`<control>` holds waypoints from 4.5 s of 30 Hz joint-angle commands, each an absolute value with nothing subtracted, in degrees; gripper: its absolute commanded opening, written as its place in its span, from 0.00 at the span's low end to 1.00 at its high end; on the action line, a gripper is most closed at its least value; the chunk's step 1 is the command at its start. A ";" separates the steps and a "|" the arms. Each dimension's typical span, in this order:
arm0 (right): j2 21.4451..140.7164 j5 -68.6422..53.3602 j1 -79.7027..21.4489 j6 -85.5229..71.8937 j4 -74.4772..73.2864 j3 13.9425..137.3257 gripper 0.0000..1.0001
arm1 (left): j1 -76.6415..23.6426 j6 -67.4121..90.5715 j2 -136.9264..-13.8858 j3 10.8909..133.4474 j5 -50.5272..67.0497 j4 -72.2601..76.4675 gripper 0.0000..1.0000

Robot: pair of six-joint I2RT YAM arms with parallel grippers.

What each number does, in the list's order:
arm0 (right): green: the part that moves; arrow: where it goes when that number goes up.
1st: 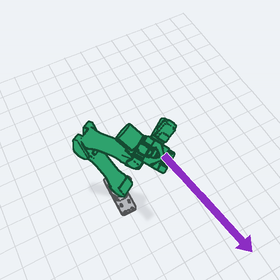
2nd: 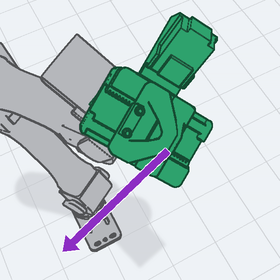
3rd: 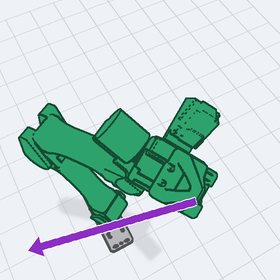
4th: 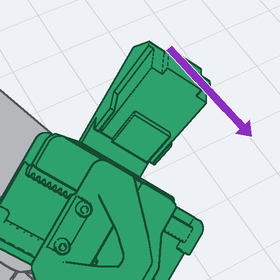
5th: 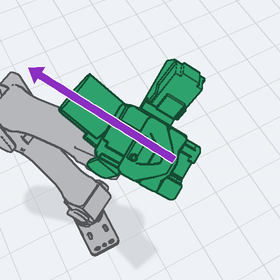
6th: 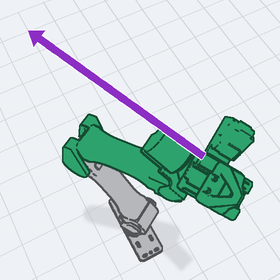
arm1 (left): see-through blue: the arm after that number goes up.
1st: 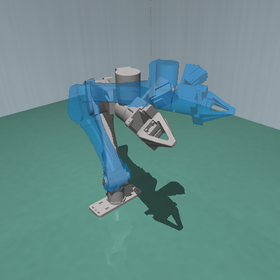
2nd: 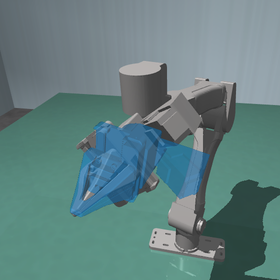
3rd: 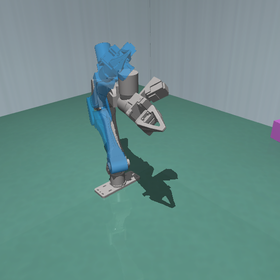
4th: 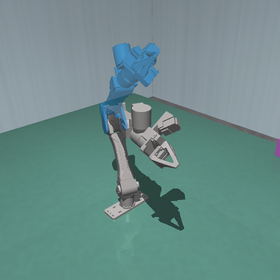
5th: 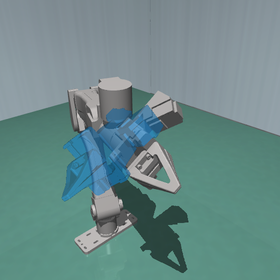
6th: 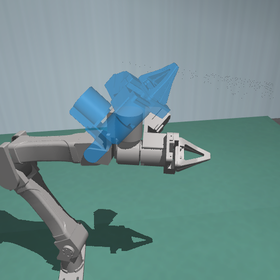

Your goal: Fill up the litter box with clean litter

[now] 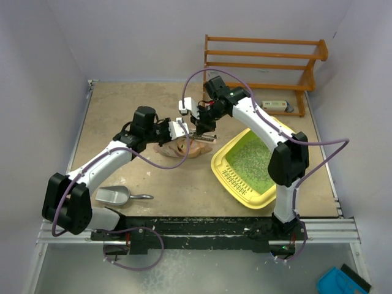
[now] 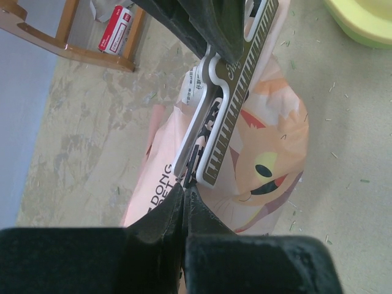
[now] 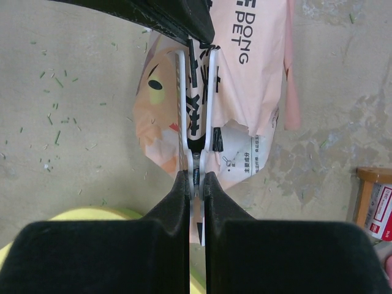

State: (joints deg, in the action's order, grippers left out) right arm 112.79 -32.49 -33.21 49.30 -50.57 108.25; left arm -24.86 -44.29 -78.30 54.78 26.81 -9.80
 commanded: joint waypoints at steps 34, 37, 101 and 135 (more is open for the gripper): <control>107.54 -6.77 -39.80 30.89 -36.71 103.70 0.00 | -25.05 -39.16 -79.96 59.68 29.86 -5.17 0.00; 106.23 -4.35 -39.76 30.16 -34.27 101.23 0.00 | -25.05 -39.07 -80.07 59.80 30.33 -5.23 0.00; 91.55 -0.13 -38.85 23.58 -15.27 81.79 0.52 | -24.96 -31.38 -79.71 59.76 26.84 -0.73 0.55; 55.29 10.02 -29.53 -22.46 -29.27 59.87 0.64 | -24.96 9.46 -72.70 69.97 1.50 -1.71 0.99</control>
State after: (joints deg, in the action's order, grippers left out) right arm 54.19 11.22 -29.50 -19.53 -27.40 60.71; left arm -24.97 2.92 -73.82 68.07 6.61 -2.24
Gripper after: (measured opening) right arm 0.634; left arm 0.990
